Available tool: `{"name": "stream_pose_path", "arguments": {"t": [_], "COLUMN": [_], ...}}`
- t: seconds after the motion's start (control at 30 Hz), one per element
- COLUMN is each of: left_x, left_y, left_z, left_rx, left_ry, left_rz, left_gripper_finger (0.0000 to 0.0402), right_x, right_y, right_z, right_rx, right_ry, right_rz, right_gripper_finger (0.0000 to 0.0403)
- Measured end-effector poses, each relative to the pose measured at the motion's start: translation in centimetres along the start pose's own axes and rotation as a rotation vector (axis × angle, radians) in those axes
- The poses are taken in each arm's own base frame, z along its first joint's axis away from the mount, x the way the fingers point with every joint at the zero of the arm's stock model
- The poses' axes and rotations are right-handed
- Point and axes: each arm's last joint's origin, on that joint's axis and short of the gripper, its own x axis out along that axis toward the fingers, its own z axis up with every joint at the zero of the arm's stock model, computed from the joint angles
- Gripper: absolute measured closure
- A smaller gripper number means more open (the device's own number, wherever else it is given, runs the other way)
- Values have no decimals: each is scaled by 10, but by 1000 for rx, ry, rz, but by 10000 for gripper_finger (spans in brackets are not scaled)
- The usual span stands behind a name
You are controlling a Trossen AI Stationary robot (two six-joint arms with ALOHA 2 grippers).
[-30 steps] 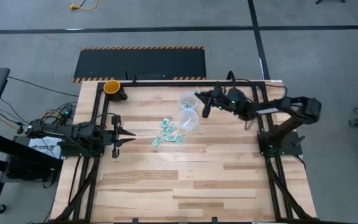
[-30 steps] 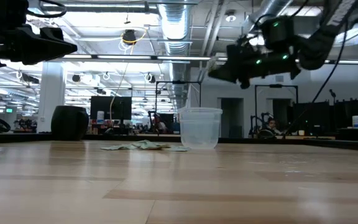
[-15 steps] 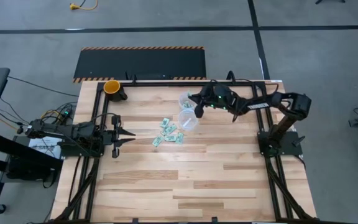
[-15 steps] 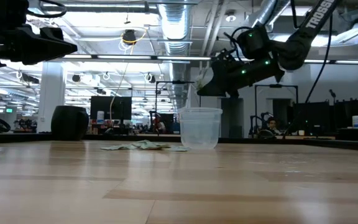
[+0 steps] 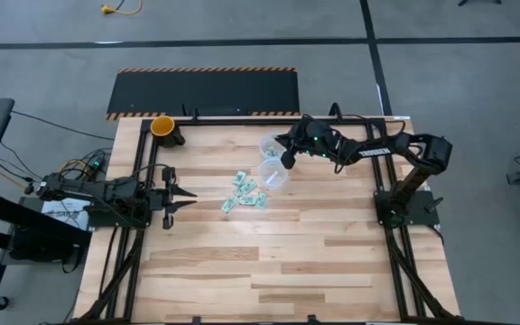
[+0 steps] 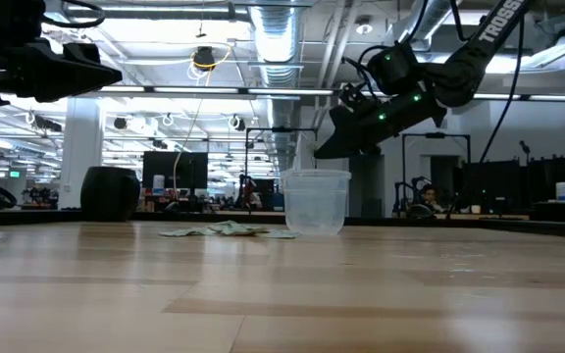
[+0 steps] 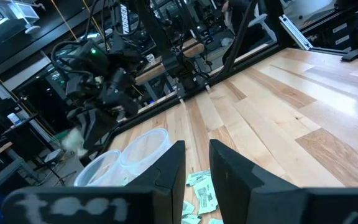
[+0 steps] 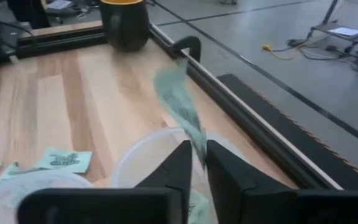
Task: Pick and place items into bin
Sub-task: Put the green stevia packet into the top transparent bin, then put the green stevia packet into the bottom transparent bin
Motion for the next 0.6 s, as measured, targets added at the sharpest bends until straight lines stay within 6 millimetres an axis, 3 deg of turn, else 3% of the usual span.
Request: {"name": "stream_pose_path", "arguments": {"t": [0.3, 0.6], "left_x": [0, 0], "left_y": [0, 0], "left_z": [0, 0], "left_rx": [0, 0], "left_ry": [0, 0], "left_rz": [0, 0], "left_gripper_finger": [340, 340], "right_x": [0, -14], "right_y": [8, 12], "right_z": [0, 18], "right_rx": [-39, 54], "right_ry": [2, -75], "right_rz": [24, 61], "right_gripper_finger": [272, 248]}}
